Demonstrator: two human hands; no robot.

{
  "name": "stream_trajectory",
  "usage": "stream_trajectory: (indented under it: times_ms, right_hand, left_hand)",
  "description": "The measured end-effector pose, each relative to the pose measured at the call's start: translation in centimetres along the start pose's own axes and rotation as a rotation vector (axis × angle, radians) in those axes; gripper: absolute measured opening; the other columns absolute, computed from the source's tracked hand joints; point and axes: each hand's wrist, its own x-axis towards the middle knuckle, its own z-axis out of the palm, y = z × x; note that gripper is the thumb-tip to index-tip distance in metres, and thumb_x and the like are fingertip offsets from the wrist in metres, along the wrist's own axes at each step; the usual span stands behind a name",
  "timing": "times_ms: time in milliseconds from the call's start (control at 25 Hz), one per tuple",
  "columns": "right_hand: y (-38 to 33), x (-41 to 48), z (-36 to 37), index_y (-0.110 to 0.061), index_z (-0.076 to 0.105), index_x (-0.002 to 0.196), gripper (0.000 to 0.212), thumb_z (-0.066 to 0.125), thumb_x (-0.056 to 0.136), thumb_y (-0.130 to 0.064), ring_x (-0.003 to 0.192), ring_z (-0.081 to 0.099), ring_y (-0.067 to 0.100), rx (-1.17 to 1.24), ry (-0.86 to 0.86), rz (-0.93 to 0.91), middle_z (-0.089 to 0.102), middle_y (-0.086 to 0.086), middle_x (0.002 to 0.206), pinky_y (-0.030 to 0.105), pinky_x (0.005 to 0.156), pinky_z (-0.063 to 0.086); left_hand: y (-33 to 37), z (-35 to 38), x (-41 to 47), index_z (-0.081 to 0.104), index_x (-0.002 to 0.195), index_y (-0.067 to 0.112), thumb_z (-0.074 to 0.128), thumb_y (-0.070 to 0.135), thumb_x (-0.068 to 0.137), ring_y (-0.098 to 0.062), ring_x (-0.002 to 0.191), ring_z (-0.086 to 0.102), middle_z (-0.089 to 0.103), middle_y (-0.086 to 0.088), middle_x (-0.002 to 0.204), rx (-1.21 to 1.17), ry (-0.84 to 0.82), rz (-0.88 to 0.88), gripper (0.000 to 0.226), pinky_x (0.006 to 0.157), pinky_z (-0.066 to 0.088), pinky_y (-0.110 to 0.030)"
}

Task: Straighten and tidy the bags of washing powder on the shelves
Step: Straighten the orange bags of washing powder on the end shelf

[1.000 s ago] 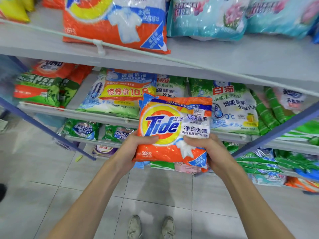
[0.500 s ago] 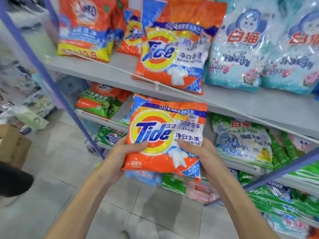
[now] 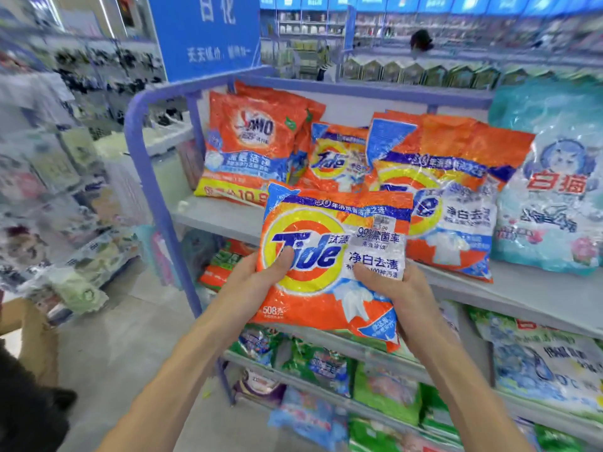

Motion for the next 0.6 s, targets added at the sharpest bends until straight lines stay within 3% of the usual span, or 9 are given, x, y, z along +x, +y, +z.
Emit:
stream_trajectory:
  times_ms: [80,200,400,600]
  right_hand:
    - [-0.4,1.4,2.1,-0.018,0.079,0.105,0.033,0.078,0.072,-0.017,0.098,0.075,0.036,0.000,0.024,-0.031,0.078,0.012,0.107,0.051,0.092,0.056]
    - [-1.4,3.7,3.9,-0.010,0.072,0.116,0.043,0.077,0.073,-0.015,0.098,0.075,0.037,-0.034,0.087,-0.052,0.078,0.012,0.107,0.050,0.087,0.060]
    - [-3.9,8.8,4.4,-0.015,0.063,0.122,0.044,0.074,0.082,0.000,0.096,0.076,0.030,-0.037,0.112,-0.111,0.078,0.009,0.109,0.042,0.077,0.063]
    - [-4.7,14.9,4.0,-0.024,0.061,0.126,0.051,0.076,0.084,0.000,0.100,0.076,0.027,-0.091,0.144,-0.135,0.077,0.002,0.112,0.045,0.084,0.060]
  left_hand:
    - [1.4,-1.8,1.4,0.073,0.114,0.016,0.065,0.047,0.085,-0.027,0.095,0.077,0.080,-0.007,0.104,0.014,-0.026,0.048,0.043,0.089,0.059,-0.041]
    - [3.1,-3.7,4.3,0.070,0.118,0.019,0.067,0.042,0.084,-0.027,0.097,0.077,0.079,-0.007,0.107,0.009,-0.054,0.104,0.041,0.091,0.059,-0.045]
    - [5.1,-4.7,10.7,0.059,0.133,0.028,0.083,0.042,0.076,-0.029,0.100,0.076,0.077,-0.003,0.115,-0.019,-0.044,0.113,0.064,0.092,0.058,-0.052]
    - [7.6,-4.2,17.2,0.061,0.129,0.032,0.074,0.019,0.091,-0.029,0.100,0.076,0.077,-0.003,0.114,-0.054,-0.086,0.163,0.043,0.087,0.060,-0.049]
